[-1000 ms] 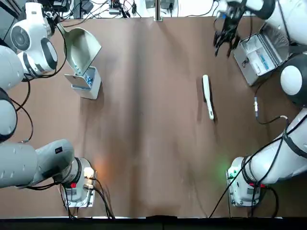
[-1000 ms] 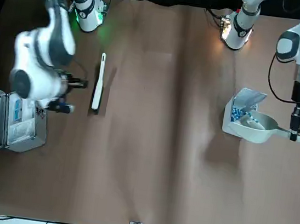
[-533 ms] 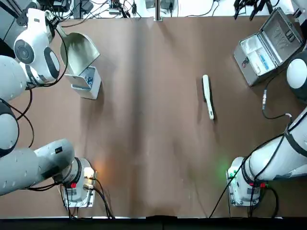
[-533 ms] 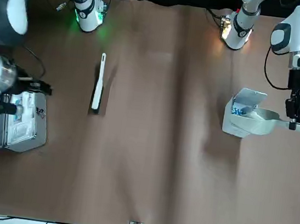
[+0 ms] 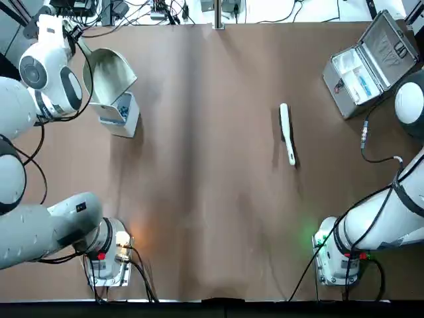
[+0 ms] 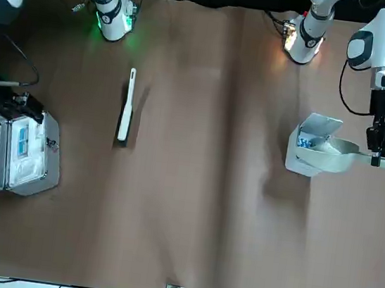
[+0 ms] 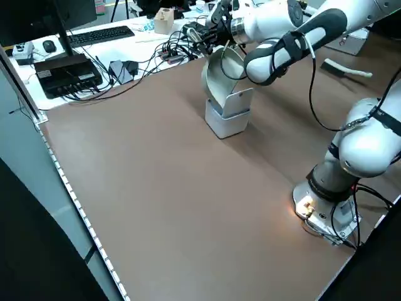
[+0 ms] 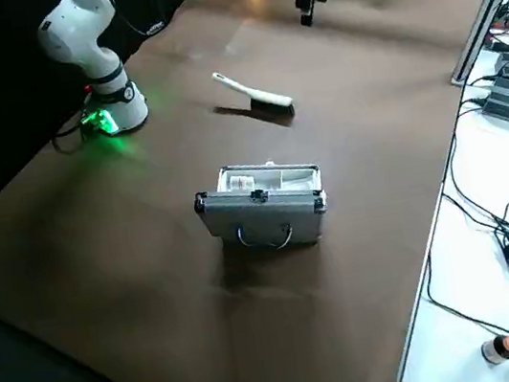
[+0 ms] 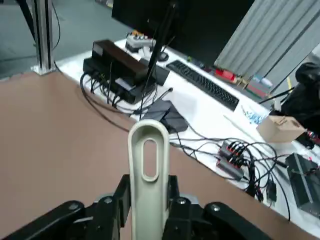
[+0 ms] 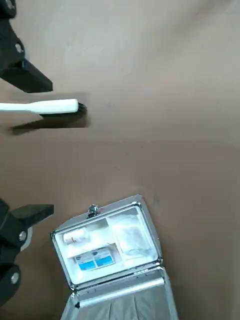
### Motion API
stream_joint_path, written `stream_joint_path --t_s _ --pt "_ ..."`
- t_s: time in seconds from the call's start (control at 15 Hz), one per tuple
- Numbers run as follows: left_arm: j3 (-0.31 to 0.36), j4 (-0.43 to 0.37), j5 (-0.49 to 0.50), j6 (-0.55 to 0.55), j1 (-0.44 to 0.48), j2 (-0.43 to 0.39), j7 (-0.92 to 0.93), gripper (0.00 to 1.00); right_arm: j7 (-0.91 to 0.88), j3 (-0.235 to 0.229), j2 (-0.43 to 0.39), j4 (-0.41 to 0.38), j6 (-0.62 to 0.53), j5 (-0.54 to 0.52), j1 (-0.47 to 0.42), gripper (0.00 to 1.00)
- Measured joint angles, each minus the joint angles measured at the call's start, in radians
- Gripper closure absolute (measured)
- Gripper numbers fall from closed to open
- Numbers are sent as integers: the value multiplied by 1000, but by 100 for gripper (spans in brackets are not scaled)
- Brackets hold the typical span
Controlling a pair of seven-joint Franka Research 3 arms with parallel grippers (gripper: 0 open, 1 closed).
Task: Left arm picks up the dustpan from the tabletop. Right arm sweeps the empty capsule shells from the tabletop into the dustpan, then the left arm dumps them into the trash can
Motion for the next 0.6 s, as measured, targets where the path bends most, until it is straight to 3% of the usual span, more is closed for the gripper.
stream_joint_path --t_s 0.07,0.13,0.33,0.6 --pt "0 16 0 -45 1 4 -2 67 0 0 0 12 -2 0 0 1" --pt "1 81 -1 -184 5 9 -7 67 0 0 -3 31 -7 -1 0 1" --pt "8 219 -3 -432 31 18 -16 67 -12 -5 -36 41 -35 -5 -7 1" --pt "25 397 -4 -725 76 82 -41 67 -74 -10 -107 5 -60 -5 -60 1"
